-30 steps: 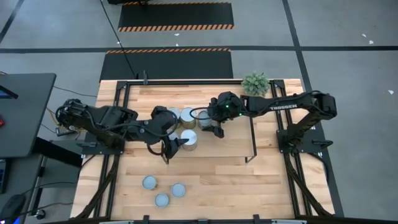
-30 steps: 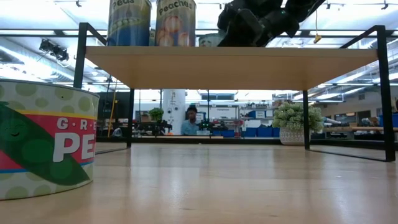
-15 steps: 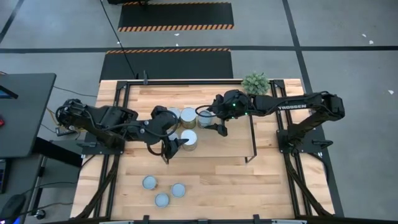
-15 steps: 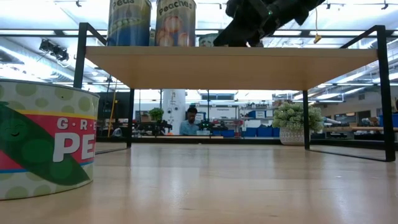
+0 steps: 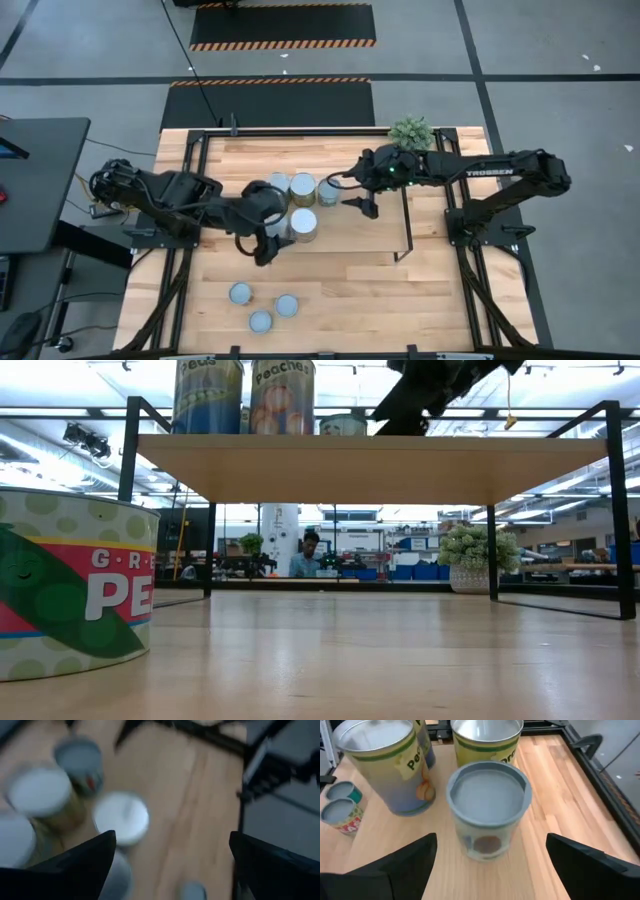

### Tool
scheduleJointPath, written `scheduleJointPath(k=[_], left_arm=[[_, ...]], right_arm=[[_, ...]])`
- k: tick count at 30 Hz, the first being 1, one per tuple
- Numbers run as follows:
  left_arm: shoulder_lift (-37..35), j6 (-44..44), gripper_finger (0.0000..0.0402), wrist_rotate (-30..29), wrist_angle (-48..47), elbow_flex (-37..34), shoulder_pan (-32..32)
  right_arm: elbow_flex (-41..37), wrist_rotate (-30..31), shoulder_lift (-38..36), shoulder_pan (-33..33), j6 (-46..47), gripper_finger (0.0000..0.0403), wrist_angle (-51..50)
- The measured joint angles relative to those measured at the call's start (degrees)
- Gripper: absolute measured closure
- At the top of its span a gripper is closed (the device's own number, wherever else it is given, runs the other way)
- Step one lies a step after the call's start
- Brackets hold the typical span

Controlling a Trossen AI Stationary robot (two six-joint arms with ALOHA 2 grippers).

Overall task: Pick and place cans onto a shelf
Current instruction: Put the canned mix vegetable on the shelf

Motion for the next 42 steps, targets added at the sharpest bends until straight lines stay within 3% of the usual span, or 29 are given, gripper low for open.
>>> scheduleJointPath(k=[6,13,24,42], left_arm=[[0.11,-7.0,0.0005,8.65,-12.13,-0.55,-4.55],[0.2,-16.08,0.0005,9.04,-15.38,-6.92,-12.98],[0.2,-25.79,0.0005,9.86,-3.5,-24.2,-21.85],[0.2,-32.95,0.0005,10.67,12.71,-41.3,-25.08]], right_arm=[[0.02,5.5,-3.77,6.24,5.34,0.002,-4.83],[0.02,11.87,-5.42,16.9,12.71,0.0021,-6.21],[4.83,24.68,-1.3,31.45,21.56,0.0035,-6.19],[13.59,25.16,14.17,41.69,29.96,0.0053,-5.64]])
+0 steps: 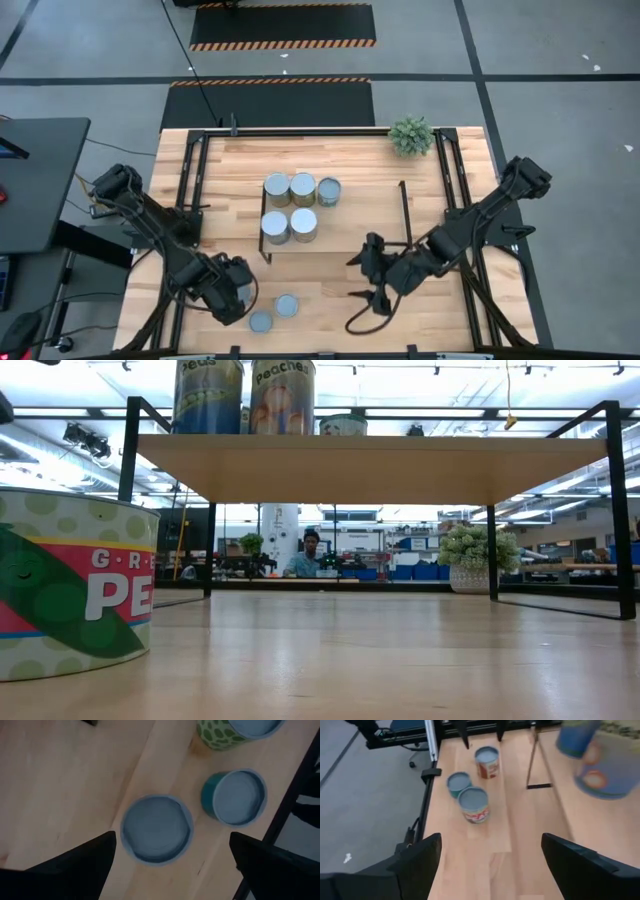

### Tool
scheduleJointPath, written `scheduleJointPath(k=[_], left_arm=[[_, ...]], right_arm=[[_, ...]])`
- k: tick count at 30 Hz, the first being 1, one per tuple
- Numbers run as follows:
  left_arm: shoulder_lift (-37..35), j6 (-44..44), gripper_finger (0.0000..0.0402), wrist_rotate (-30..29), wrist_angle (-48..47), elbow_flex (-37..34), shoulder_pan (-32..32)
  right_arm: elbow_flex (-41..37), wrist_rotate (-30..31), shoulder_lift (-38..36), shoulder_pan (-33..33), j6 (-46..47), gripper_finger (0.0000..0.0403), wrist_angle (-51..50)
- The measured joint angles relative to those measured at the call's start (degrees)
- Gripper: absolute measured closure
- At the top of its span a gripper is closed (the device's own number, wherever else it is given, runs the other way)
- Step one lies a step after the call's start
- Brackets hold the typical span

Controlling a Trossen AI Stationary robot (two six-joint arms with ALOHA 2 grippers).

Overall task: Pick and place cans onto a shelf
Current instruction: Put the canned mix vegetable on the shelf

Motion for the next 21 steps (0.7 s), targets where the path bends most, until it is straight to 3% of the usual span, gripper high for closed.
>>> scheduleJointPath(k=[6,12,17,21], left_arm=[[0.0,0.0,0.0005,-0.17,0.03,-0.16,-0.04],[0.28,0.1,0.0005,-1.67,-0.03,-0.16,-0.45],[0.26,0.44,0.0005,-2.6,-0.08,-0.16,-0.63],[0.26,0.2,0.0005,-5.28,-0.29,-0.16,-0.63]], right_arm=[[2.32,-0.17,1.9,0.81,2.43,0.0053,-1.75],[6.85,0.01,1.86,-0.09,3.44,0.0053,-14.78],[11.85,-0.05,1.42,-4.48,3.81,0.0053,-25.92],[12.81,-3.03,-1.01,-10.73,-0.47,0.0053,-28.92]])
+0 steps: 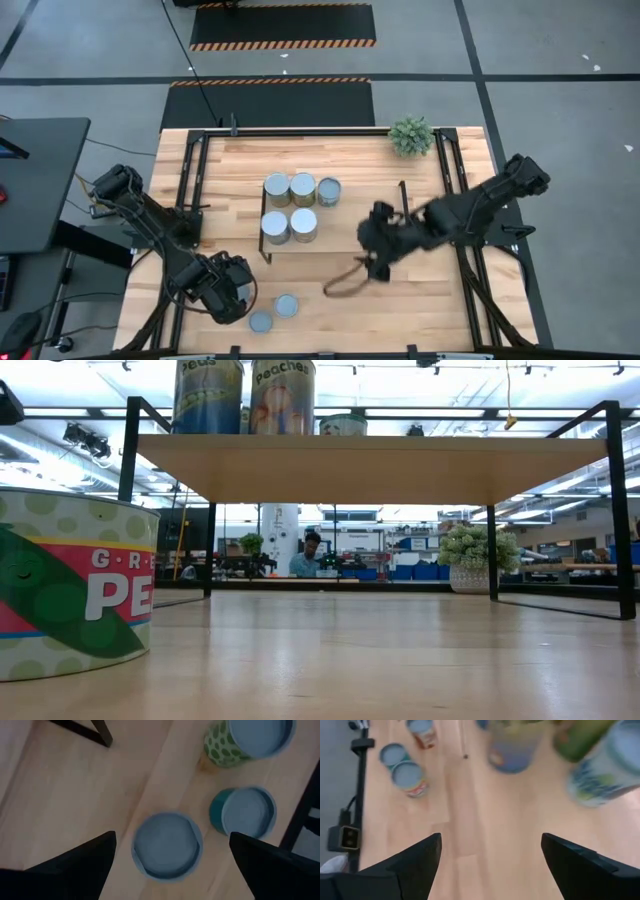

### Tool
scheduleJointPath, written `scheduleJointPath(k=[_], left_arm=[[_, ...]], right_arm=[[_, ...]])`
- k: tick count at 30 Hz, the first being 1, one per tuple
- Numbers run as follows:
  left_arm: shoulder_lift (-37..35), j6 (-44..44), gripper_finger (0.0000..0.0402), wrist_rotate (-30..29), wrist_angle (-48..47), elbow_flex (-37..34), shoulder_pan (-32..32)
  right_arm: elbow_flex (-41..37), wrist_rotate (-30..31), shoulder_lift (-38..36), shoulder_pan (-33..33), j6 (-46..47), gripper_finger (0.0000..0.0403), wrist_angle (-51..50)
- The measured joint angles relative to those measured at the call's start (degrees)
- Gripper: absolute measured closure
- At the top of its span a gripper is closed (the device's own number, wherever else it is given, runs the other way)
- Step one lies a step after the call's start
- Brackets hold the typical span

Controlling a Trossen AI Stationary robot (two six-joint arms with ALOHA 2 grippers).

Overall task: Pick and place cans onto a shelf
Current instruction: Put the canned mix vegetable on the shelf

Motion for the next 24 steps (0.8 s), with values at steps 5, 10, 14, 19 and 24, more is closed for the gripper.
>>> scheduleJointPath(k=[5,10,14,19,24], left_arm=[[0.0,-1.79,0.0005,-1.47,-0.02,0.0,0.07],[0.0,-5.15,0.0005,-1.56,0.24,0.0,0.02],[0.0,-7.73,0.0006,0.74,0.76,0.0,-0.02],[0.0,-9.97,0.0006,3.54,1.13,0.0,-0.45],[0.0,-11.51,0.0006,3.62,1.16,0.0,-0.78]], right_arm=[[0.0,-4.09,-3.7,-10.06,-7.97,0.0053,0.83],[0.0,-9.15,-4.78,-18.97,-15.99,0.0053,6.03],[-0.05,-14.37,-2.86,-23.72,-25.31,0.0047,11.13],[-0.11,-15.24,-2.27,-29.08,-27.59,0.0027,16.18],[-0.09,-16.8,-2.48,-35.42,-24.4,0.0026,16.1]])
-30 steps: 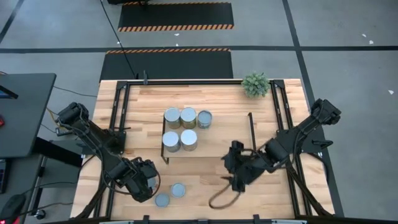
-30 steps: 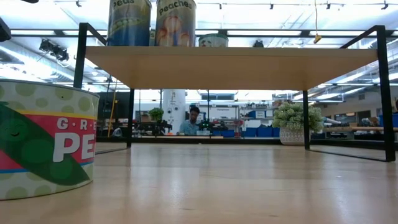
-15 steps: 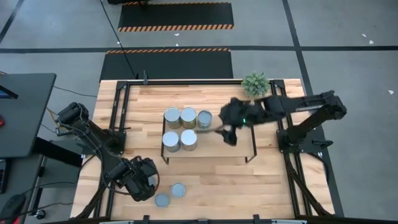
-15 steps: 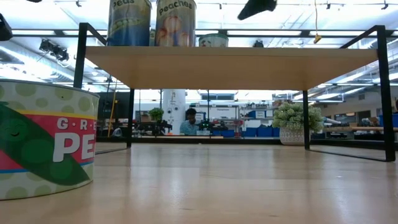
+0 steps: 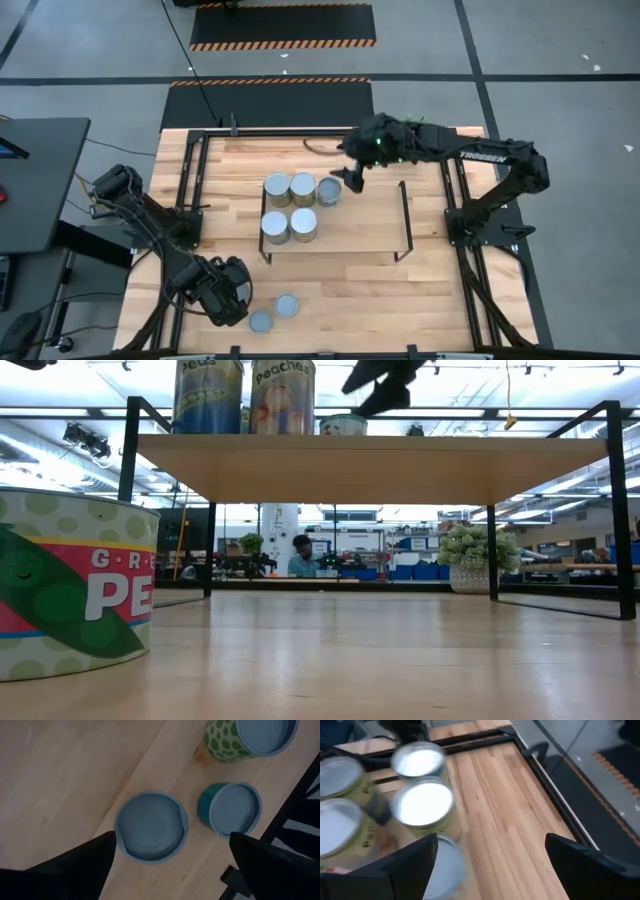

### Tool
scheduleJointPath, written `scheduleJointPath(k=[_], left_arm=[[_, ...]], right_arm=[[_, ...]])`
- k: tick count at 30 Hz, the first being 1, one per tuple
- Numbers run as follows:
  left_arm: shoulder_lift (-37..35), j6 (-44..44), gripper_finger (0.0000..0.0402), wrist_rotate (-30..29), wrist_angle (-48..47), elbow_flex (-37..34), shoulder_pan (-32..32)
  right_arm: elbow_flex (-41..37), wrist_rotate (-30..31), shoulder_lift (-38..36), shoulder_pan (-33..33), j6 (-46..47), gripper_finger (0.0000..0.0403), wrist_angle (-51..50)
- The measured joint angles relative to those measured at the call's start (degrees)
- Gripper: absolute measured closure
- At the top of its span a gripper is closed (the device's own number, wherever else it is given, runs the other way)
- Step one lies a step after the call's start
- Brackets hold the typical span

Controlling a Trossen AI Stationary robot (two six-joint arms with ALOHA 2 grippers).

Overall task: Pick and place cans onto a shelf
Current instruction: Put the canned mix vegetable on the shelf

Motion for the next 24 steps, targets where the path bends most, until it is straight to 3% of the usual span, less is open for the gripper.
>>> scheduleJointPath(k=[15,24], left_arm=[[-0.02,0.61,0.0006,-0.14,-0.09,0.0,0.14],[-0.02,0.5,0.0005,0.67,-0.11,0.0,0.14]], right_arm=[[0.04,-11.66,6.6,-7.09,0.12,0.0035,1.7],[0.05,-14.82,6.39,-6.98,-5.05,0.0035,-4.41]])
